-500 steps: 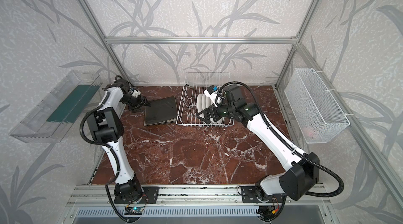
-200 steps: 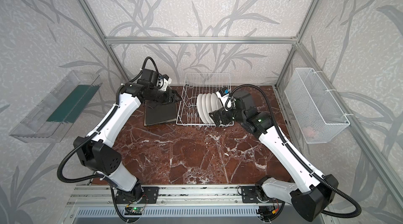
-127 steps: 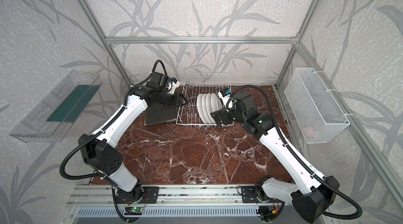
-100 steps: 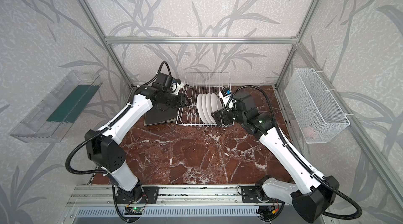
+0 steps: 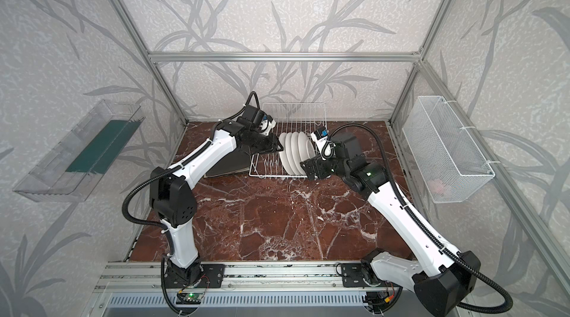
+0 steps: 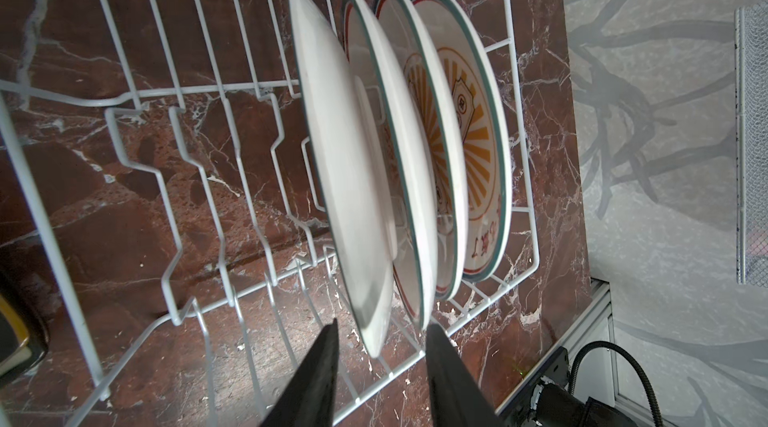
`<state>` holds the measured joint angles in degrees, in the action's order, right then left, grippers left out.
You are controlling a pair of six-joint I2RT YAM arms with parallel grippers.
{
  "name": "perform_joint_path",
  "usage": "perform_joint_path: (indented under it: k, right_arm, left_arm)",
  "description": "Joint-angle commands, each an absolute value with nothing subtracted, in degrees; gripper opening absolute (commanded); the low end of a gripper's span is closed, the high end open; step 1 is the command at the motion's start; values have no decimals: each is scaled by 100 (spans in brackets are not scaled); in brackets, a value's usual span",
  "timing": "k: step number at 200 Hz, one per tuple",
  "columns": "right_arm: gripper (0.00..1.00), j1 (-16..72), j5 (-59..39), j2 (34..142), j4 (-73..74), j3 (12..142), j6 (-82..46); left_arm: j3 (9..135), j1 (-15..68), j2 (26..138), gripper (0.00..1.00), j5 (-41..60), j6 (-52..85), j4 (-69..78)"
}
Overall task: Unload the plates from the dish rack
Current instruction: 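Raise the left gripper and move it over the rack to the flower plates, then lower the left gripper and close it on the nearest flower plate's rim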
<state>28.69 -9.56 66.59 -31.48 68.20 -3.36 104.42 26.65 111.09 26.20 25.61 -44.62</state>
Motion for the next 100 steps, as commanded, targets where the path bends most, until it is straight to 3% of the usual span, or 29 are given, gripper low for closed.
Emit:
perform_joint_path:
  k: [1,100]
  right_arm:
    - [99,2815,-1037,6500,-3138,6786,-303]
    - [99,2706,-1169,6565,-3034,6746,-282]
  left_arm:
    - [10652,2699,11269,34,2411,2618,-4658]
    - [10659,2722,11590,22,2588,3014,-4407]
